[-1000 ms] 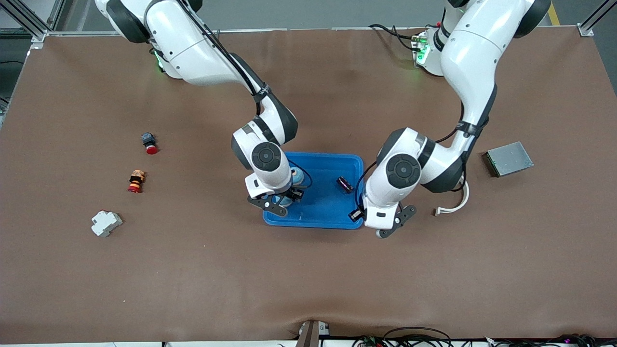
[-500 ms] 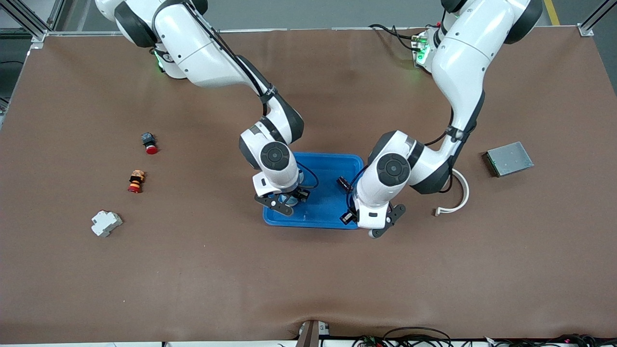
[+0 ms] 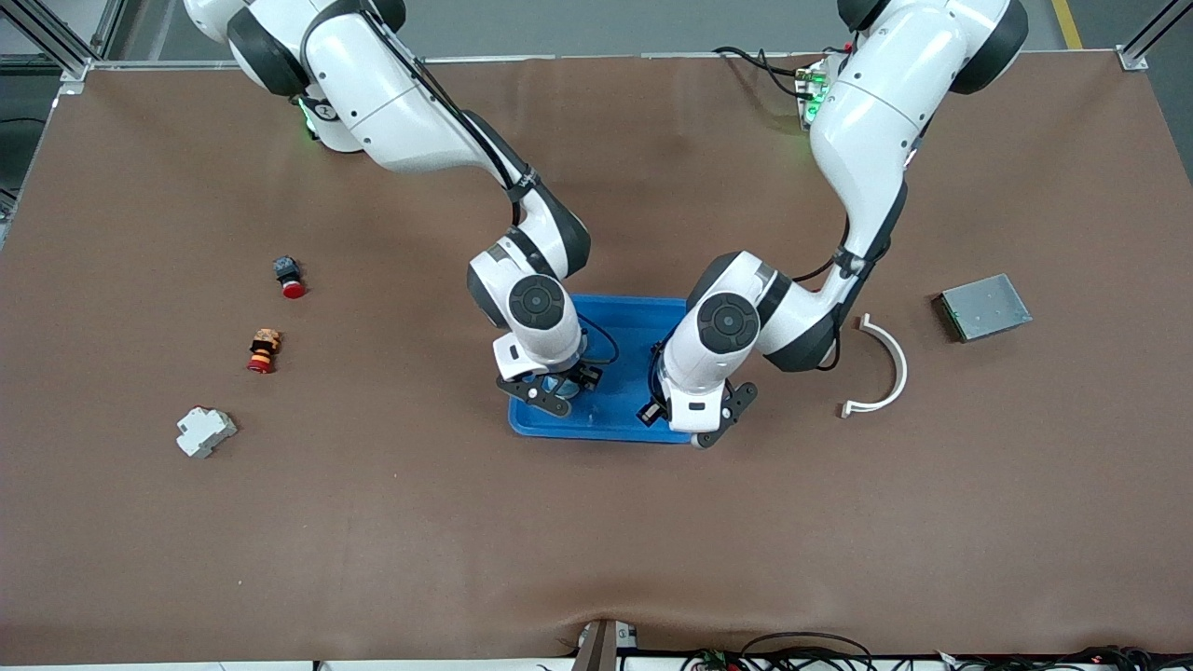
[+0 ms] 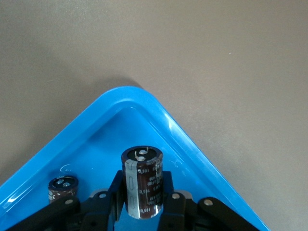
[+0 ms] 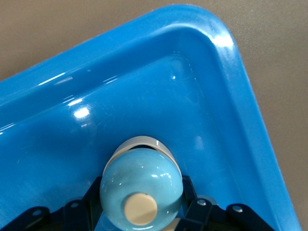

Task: Place electrolytic capacitor and blue bell in tray
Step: 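Open both grippers to release the capacitor and bell in the tray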

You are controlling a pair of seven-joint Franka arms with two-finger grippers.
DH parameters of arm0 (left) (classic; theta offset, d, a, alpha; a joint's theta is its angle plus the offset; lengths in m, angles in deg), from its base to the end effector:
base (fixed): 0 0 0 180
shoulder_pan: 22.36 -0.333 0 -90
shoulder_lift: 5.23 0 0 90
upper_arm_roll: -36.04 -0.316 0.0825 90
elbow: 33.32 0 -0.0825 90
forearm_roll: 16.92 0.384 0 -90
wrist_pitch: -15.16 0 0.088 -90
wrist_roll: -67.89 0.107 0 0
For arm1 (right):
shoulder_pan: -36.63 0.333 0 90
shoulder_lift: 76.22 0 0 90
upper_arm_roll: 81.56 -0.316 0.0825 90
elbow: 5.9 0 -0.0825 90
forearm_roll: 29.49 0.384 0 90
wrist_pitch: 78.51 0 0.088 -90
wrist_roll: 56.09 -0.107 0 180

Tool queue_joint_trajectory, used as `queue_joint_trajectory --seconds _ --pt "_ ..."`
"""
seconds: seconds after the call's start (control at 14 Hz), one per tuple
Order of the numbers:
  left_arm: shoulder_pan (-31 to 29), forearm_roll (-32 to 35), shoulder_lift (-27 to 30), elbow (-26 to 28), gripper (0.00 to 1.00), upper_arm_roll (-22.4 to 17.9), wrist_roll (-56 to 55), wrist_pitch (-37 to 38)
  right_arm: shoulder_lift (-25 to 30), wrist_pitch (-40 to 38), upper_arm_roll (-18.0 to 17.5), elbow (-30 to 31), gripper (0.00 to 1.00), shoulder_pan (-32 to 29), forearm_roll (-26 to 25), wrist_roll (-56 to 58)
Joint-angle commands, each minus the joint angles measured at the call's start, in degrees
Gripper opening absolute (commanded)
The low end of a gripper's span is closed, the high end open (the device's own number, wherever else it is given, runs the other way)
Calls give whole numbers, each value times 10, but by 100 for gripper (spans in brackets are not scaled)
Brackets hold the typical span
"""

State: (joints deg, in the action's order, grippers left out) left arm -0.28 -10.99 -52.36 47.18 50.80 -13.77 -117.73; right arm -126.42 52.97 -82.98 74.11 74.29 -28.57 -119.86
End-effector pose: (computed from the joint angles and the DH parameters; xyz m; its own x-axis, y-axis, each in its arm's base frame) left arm 0.6181 -0.4099 0.2338 0.6935 0.7153 -0.0863 0.7197 -0.6819 0.1306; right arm 0.5707 0.4592 0.1821 0.9002 -0.4351 -0.0183 -0.4355 -0.8996 -0.0336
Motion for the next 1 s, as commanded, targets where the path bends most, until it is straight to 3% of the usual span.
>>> queue_joint_trajectory --seconds 0.0,0.07,0.14,0.29,0.57,0.71,0.79,0.93 --pt "13 1 -16 -8 0 -8 -19 -3 -10 -2 11 -20 0 12 -11 -16" --pt "14 2 -18 -4 0 -8 -20 -3 -11 -2 12 -20 0 13 -11 -16" --pt "14 2 -22 -2 0 -9 -20 -3 -10 -3 15 -19 15 13 -12 -16" --pt "18 2 -27 -3 0 -10 -21 -3 -10 -3 17 -19 0 13 -21 -15" --pt "24 2 -33 -3 0 -17 -22 -3 -10 -3 17 -19 0 16 -33 -16" --pt "23 2 -33 -3 23 -17 -18 -3 -10 -3 17 -19 0 16 -33 -16" --pt "23 2 -33 -3 45 -17 -16 -3 -10 -2 17 -19 0 17 -33 -16" --pt "24 14 -34 -3 100 -17 -16 -3 -10 -2 17 -19 0 17 -33 -25"
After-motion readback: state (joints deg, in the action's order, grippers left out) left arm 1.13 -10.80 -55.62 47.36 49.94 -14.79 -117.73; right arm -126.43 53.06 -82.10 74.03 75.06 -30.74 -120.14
